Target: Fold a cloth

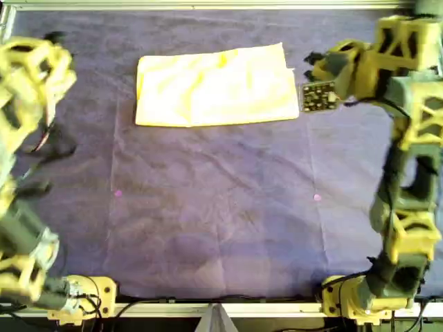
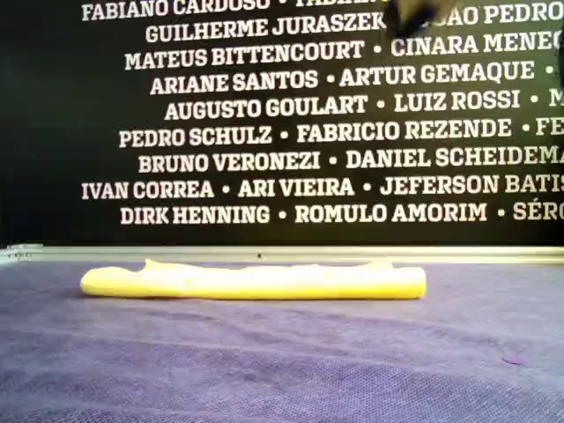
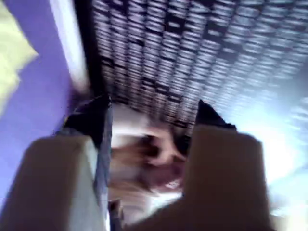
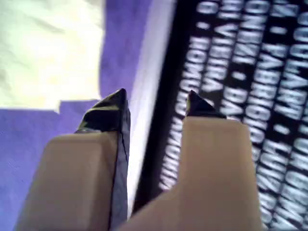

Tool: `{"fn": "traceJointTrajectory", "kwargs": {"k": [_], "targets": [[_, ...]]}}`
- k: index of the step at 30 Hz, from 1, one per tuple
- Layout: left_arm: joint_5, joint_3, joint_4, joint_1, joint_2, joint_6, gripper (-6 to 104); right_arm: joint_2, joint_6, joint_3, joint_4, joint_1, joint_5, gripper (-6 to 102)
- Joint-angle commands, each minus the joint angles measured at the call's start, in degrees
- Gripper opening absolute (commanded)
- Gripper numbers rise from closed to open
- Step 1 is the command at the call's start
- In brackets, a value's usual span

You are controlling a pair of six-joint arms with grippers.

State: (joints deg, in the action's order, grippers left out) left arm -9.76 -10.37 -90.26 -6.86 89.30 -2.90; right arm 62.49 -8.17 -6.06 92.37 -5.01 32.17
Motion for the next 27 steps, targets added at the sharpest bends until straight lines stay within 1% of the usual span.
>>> {"fn": "traceJointTrajectory", "kwargs": {"k": [1,4,5,7,8,10,12,16,17,20,23,24,25,26,27], "targets": [[0.26,-16.26,-0.97,0.70,17.31,-3.08,62,23.82,-0.18,-13.71,0.26,0.09,-0.18,48],[0.26,-34.45,-0.62,0.70,32.17,-3.87,62,42.63,-0.18,-35.24,0.26,0.26,-0.53,48],[0.26,-39.99,-0.62,0.70,36.91,-3.87,63,48.78,-0.18,-43.42,0.18,0.26,-1.32,48],[0.26,-50.01,-0.44,0.70,45.79,-3.87,63,59.06,-0.35,-57.92,0.00,0.26,-4.04,48],[0.26,-54.58,0.09,0.70,49.92,-3.96,63,63.98,-1.05,-64.69,-0.35,0.26,-5.54,48],[0.26,-62.93,2.29,0.70,56.51,-3.16,63,69.26,-1.14,-77.26,-2.72,0.35,-8.96,49],[0.26,-71.98,6.77,0.70,62.31,-2.99,63,73.39,-1.23,-88.33,-8.09,0.35,-12.39,49],[0.35,-93.60,19.86,0.70,74.36,-2.90,63,81.39,-1.23,-104.41,-22.94,0.35,-16.52,49],[0.35,-99.67,23.91,0.70,77.17,-2.90,63,83.76,-1.23,-108.19,-27.33,0.26,-17.14,49],[0.35,-118.39,36.74,0.70,83.76,-2.90,63,89.74,-1.23,-119.09,-39.90,0.35,-17.40,49],[0.35,-132.71,46.67,0.70,87.28,-2.81,63,93.87,-1.23,-129.73,-50.10,0.35,-17.40,49],[0.26,-135.97,49.31,0.70,87.28,-2.29,62,95.01,-1.23,-133.15,-53.26,0.44,-17.40,49],[0.26,-138.25,51.59,0.70,87.28,-1.14,62,96.15,-1.23,-136.49,-56.16,0.79,-17.40,49],[0.26,-140.54,53.70,0.79,87.28,0.53,62,97.47,-1.23,-139.83,-59.06,1.67,-17.40,49],[0.26,-141.86,54.84,0.79,87.28,2.72,63,98.79,-1.23,-143.09,-61.87,2.90,-17.40,49]]}}
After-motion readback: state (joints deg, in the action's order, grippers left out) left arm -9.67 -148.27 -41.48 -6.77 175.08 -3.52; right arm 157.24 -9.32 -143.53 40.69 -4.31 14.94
